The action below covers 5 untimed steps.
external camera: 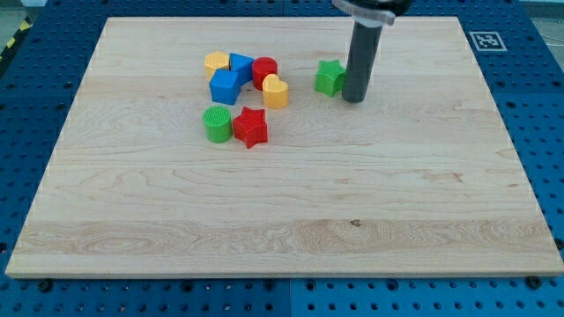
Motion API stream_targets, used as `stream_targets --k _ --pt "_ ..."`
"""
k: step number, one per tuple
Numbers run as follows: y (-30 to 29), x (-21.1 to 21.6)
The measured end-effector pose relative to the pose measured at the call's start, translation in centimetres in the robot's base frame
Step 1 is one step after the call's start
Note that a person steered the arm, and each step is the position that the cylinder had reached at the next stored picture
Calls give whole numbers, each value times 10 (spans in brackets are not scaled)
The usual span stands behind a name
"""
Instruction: Separate the green star from the group of blocks
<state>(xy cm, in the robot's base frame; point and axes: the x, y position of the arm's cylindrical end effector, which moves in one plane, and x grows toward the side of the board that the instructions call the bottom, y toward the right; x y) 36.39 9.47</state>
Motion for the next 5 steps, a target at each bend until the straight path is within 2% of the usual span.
stream_targets --k 2,3,4,5 --pt "-99 -53" --pt "-94 -63" --pt "-50 -66" --pt "-56 -86"
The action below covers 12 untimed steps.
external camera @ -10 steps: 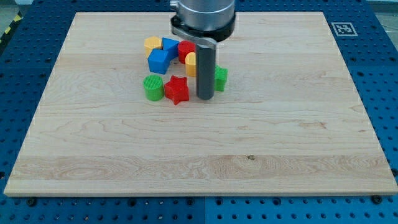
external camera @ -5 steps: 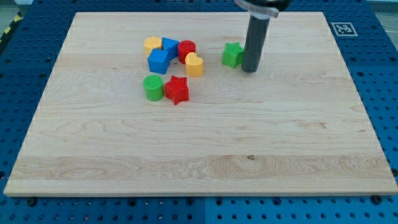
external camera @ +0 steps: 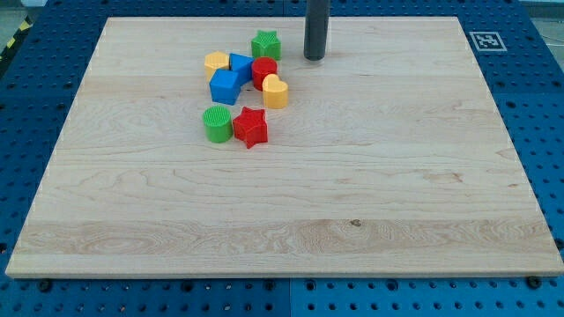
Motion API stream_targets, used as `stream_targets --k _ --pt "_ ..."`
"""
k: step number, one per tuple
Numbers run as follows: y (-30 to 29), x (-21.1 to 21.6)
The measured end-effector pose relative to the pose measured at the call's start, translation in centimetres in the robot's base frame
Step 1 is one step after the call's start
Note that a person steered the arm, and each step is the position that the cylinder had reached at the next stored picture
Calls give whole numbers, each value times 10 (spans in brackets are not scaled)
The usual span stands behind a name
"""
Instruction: Separate the green star from the group of blocks
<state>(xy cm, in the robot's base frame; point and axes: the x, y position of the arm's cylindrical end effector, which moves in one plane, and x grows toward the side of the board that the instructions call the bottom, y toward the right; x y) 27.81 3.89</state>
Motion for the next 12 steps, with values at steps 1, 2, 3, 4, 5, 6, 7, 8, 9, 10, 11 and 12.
stream_targets --k 1,2,3,4,5,6,7,8,9,10,11,12 --pt "-61 -1" --pt "-121 -1" --pt "-133 -1" --pt "-118 9" --pt "-122 15" --pt "-148 17" --pt "-187 7" --pt "-194 -5" --pt "-191 -5" --pt "-191 7" --pt "-191 26" --pt "-182 42"
